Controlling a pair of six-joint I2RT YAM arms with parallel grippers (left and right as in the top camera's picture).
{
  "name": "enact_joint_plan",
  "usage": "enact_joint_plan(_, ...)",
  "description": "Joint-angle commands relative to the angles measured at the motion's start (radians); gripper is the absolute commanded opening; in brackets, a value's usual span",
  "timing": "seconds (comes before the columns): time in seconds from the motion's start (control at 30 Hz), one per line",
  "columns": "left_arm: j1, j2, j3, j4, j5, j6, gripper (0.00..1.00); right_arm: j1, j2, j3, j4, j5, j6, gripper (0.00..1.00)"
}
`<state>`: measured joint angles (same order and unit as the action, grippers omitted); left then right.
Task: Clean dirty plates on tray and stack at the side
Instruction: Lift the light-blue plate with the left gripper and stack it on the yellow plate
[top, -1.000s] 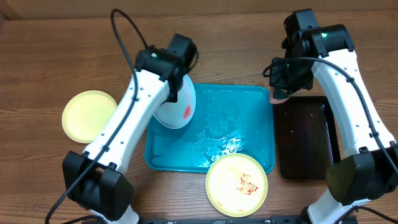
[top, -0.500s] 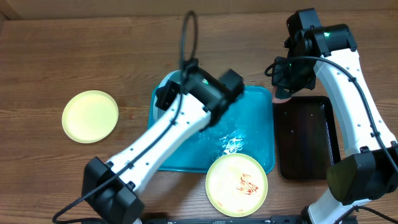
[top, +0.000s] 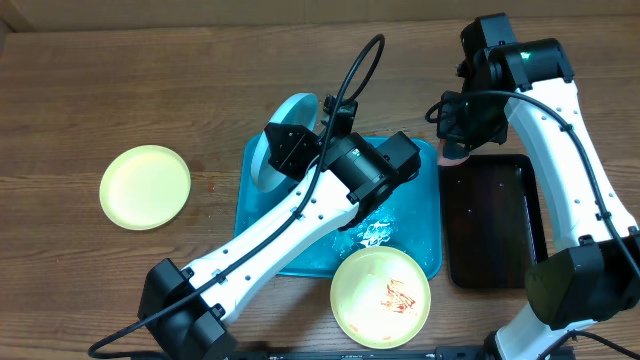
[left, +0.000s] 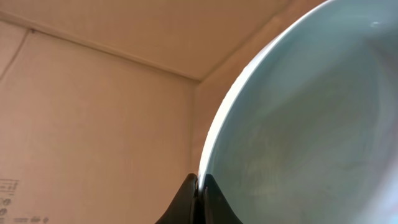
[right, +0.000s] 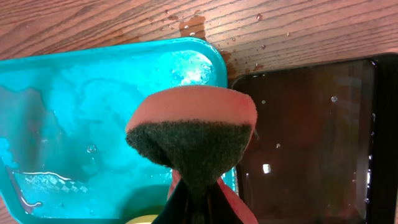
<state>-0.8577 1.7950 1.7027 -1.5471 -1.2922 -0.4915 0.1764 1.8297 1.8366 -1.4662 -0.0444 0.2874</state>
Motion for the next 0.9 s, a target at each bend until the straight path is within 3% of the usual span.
enact_joint_plan(0.0, 0.002, -0.03, 0.023, 0.023, -0.073, 0.053, 0.04, -0.004, -0.008, 0.016, 0.003, 0.007, -0.003, 0.04)
enact_joint_plan(0.47, 0.002, -0.03, 0.022, 0.034, -0.051, 0.058, 0.04, -0.025, -0.008, 0.016, 0.005, 0.006, -0.003, 0.04)
enact_joint_plan(0.67, 0.068, -0.03, 0.023, 0.066, 0.323, -0.055, 0.05, -0.033, -0.008, 0.016, 0.001, 0.005, -0.003, 0.04)
enact_joint_plan(0.77, 0.159, -0.03, 0.023, 0.069, 0.525, -0.151, 0.04, -0.033, -0.008, 0.016, -0.005, 0.005, -0.003, 0.04)
enact_joint_plan(0.87, 0.266, -0.03, 0.023, 0.105, 0.727, -0.158, 0.05, -0.033, -0.008, 0.016, -0.006, -0.009, -0.002, 0.04)
